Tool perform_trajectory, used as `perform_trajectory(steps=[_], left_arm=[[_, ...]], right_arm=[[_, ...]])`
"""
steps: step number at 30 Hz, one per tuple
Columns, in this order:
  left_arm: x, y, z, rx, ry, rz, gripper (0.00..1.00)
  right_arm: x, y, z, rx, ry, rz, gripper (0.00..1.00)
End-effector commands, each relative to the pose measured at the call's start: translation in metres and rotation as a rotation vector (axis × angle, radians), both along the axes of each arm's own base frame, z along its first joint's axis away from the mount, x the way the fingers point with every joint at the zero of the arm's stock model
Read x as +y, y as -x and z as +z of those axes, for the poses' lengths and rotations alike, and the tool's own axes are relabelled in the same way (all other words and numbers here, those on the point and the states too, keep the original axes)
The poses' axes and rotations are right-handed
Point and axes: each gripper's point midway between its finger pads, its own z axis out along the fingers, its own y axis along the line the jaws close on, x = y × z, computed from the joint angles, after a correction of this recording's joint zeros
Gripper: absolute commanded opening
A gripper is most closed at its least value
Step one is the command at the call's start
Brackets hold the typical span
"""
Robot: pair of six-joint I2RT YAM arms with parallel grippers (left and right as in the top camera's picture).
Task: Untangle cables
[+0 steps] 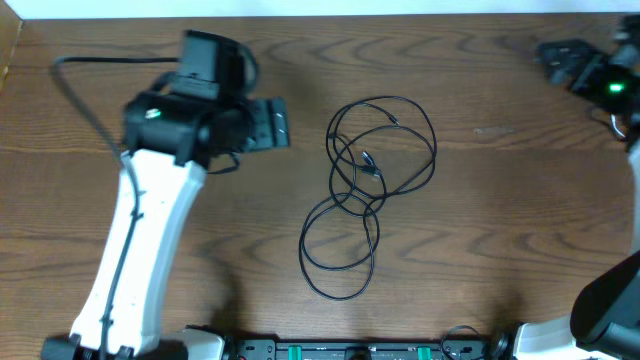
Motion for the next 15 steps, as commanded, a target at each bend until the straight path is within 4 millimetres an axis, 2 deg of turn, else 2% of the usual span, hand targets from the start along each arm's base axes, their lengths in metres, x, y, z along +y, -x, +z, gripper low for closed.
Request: perform_trajectory(steps=[1,8,15], left_arm=[[-0.022,0.006,-0.029,0.084,-0.014,-0.083,0.86],[-0.070,0.011,-0.075,0.173,-0.015,-0.208,0.83],[-0.117,0.005,-0.105,0.185,0.017,-0.307,0.79]], right_arm=[[0.017,-0.002,-0.011,0.035,0.026,0.031,0.99],[0.029,0.005,-0.028,0.116,0.061,0.028,0.99],[0.033,0.023,-0.047,0.190,0.124,0.092,0.87]])
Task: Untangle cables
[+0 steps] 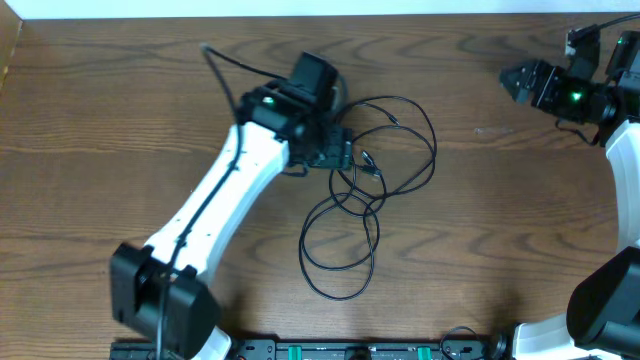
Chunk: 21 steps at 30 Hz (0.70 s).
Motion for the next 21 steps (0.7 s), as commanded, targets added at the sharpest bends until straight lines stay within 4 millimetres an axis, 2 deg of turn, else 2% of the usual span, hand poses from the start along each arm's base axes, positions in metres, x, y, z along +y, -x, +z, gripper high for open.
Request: perform_trajectory(steps=[1,5,10,17,21], left_arm=[[-0.016,0.004,-0.014,0.027,0.010,-0.053,0.79],[-0.032,0.011,-0.035,0.074,-0.010,-0.093,0.72],[-0.047,0.016,-0.069,0.131,-0.044,-0.130,0.54],[-0.054,0.009,-0.103,0.158,-0.068,-0.131,0.48],[-0.045,0.002,-0.115,0.146,-0.129,-0.092,0.47]], right_arm=[[-0.001,0.005,-0.008,0.015,0.063,0.033,0.86],[-0.005,0.010,-0.017,0.057,0.090,0.010,0.83],[-0.001,0.010,-0.019,0.063,0.092,0.017,0.82],[0.000,0.011,-0.021,0.069,0.096,0.020,0.83],[0.002,0.011,-0.022,0.071,0.104,0.022,0.83]])
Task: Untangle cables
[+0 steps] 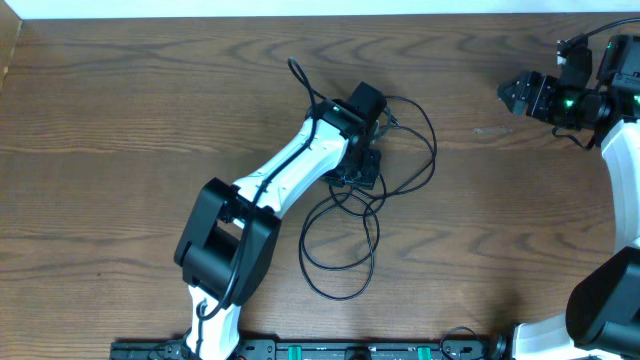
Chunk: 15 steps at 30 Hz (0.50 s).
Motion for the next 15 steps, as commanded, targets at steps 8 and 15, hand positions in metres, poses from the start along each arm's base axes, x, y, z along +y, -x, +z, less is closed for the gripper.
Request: perform_trajectory(steps=[8,15], left_arm=[[0.011,-0.009,-0.006,-0.038,-0.063,0.028,0.07],[0.007,-0.030,0.051,-0.155,0.017,0.047,0.08]], right_arm=[[0.006,0.001,-0.005,0.009,0.015,0.024,0.83],[0.012,0.001,-0.006,0.012,0.014,0.036,0.83]])
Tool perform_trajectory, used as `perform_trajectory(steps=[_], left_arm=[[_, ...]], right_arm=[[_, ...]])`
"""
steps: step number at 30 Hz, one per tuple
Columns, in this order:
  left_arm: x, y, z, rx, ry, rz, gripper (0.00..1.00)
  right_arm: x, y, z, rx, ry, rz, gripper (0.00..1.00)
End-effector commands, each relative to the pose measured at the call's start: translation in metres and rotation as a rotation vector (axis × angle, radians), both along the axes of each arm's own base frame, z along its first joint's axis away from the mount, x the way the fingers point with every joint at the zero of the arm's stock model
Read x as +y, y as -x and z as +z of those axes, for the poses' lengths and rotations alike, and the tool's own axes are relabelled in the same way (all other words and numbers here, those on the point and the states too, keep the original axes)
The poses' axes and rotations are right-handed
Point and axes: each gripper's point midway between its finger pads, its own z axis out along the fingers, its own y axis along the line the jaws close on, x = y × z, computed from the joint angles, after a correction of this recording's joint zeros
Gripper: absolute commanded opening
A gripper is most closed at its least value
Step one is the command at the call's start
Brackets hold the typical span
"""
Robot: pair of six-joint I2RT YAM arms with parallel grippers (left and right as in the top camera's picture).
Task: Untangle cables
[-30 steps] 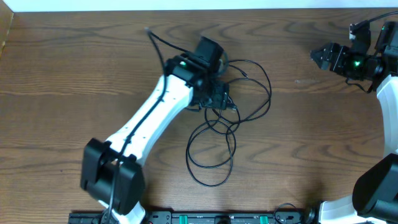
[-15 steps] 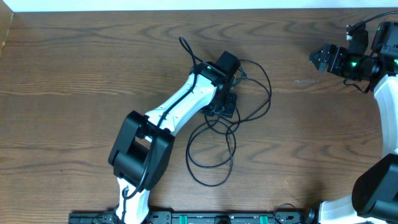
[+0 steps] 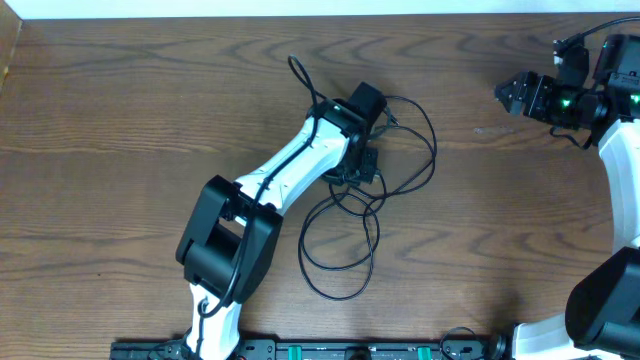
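A thin black cable (image 3: 340, 262) lies in tangled loops mid-table, with one large loop toward the front and several overlapping loops (image 3: 428, 150) behind it. My left gripper (image 3: 364, 170) is down on the knot where the loops cross. Its fingers are hidden under the wrist, so its grip cannot be made out. A small connector (image 3: 393, 120) shows just right of the wrist. My right gripper (image 3: 503, 93) hovers at the far right, pointing left, well away from the cable. Its dark jaws are too small to read.
The white left arm (image 3: 290, 170) runs diagonally from its base at the front left up to the tangle, covering the cable's left side. A black lead (image 3: 300, 75) arcs off its wrist. The brown wooden table (image 3: 120, 120) ends in a pale edge along the back.
Almost nothing: my left gripper sits on the knot as before, shifted very slightly. My right gripper has edged a little to the left. The cable loops look the same.
My left gripper was first at the table's left, well clear of the cable, and my right gripper was at the far back right corner. The left then reached the tangle's left edge, then sat on the knot, where it stays. The right moved slightly inward.
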Motion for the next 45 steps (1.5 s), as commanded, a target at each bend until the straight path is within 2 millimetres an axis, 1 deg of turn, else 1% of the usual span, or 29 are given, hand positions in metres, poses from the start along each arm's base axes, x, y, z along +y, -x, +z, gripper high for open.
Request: perform_trajectory(steps=[1,5,9,12,15,18,21,23,28,30,33,36,40,45], left_arm=[[-0.002,-0.023,0.068,-0.158,0.084,0.016,0.08],[0.006,-0.027,0.130,-0.297,0.171,0.034,0.08],[0.020,-0.020,0.191,-0.426,0.249,0.054,0.08],[0.033,-0.014,0.226,-0.502,0.288,0.072,0.08],[0.050,-0.010,0.252,-0.579,0.292,0.107,0.08],[0.067,-0.009,0.274,-0.655,0.286,0.146,0.08],[0.084,-0.011,0.298,-0.746,0.289,0.191,0.08],[0.089,-0.014,0.315,-0.806,0.313,0.211,0.08],[0.096,-0.019,0.364,-0.971,0.404,0.239,0.08],[0.096,-0.019,0.386,-1.042,0.447,0.243,0.08],[0.097,-0.016,0.411,-1.116,0.510,0.260,0.08],[0.099,-0.011,0.433,-1.161,0.585,0.301,0.08],[0.102,-0.006,0.454,-1.205,0.664,0.338,0.08],[0.106,0.003,0.484,-1.288,0.738,0.348,0.08]], right_arm=[[0.009,0.002,-0.006,0.011,0.006,0.031,0.84],[0.019,0.001,-0.006,0.005,0.019,0.065,0.84],[0.028,0.001,-0.009,0.012,0.018,0.086,0.84],[0.035,0.001,-0.010,0.016,0.017,0.104,0.84],[0.045,0.002,-0.012,0.020,0.016,0.125,0.84],[0.057,0.003,-0.016,0.030,0.014,0.152,0.84],[0.072,0.004,-0.021,0.043,0.012,0.189,0.84],[0.083,0.005,-0.026,0.055,0.012,0.216,0.84],[0.112,0.010,-0.045,0.098,0.016,0.295,0.84],[0.122,0.013,-0.053,0.121,0.014,0.321,0.84],[0.137,0.017,-0.060,0.143,0.008,0.357,0.84],[0.151,0.021,-0.065,0.155,0.007,0.391,0.84],[0.168,0.024,-0.064,0.143,0.011,0.431,0.84],[0.180,0.023,-0.062,0.118,0.014,0.458,0.86]])
